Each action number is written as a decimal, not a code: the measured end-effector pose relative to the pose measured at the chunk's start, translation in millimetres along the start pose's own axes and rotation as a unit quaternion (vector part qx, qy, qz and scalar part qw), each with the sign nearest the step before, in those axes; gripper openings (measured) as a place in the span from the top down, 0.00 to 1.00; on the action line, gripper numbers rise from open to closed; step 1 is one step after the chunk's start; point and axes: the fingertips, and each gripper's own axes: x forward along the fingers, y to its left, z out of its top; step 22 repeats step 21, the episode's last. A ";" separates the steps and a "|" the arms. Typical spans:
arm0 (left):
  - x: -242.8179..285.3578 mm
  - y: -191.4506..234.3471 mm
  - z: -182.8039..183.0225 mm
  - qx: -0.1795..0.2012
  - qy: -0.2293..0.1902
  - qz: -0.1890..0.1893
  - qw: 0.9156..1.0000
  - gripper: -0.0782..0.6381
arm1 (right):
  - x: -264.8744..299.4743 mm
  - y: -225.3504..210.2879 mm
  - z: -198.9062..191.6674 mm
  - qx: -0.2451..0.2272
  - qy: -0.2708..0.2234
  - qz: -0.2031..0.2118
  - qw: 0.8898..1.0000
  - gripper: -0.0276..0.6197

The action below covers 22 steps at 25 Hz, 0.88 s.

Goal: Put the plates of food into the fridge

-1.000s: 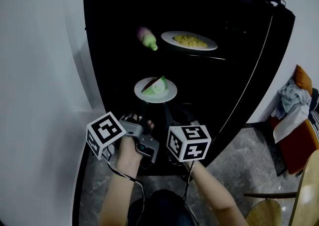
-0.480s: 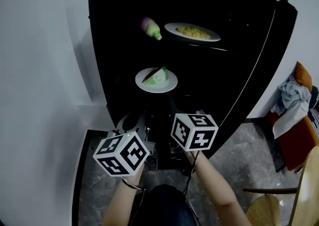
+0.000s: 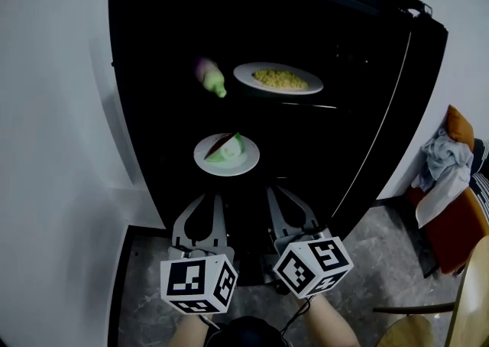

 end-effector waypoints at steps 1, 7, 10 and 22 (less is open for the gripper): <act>4.7 -3.4 0.7 0.006 0.001 0.001 1.000 0.86 | -0.5 -1.7 3.4 -0.013 0.000 0.000 1.000 0.94; 38.6 -17.5 31.8 0.004 0.010 -0.003 1.000 0.86 | 9.6 -6.8 38.9 -0.084 -0.003 -0.020 0.996 0.94; 37.4 -26.0 55.5 0.013 0.023 0.003 1.000 0.86 | 7.6 5.4 58.4 -0.078 0.013 -0.026 0.997 0.94; 12.5 -54.1 174.5 0.017 0.078 0.025 0.996 0.86 | 5.9 83.3 182.4 -0.065 0.035 -0.013 0.997 0.94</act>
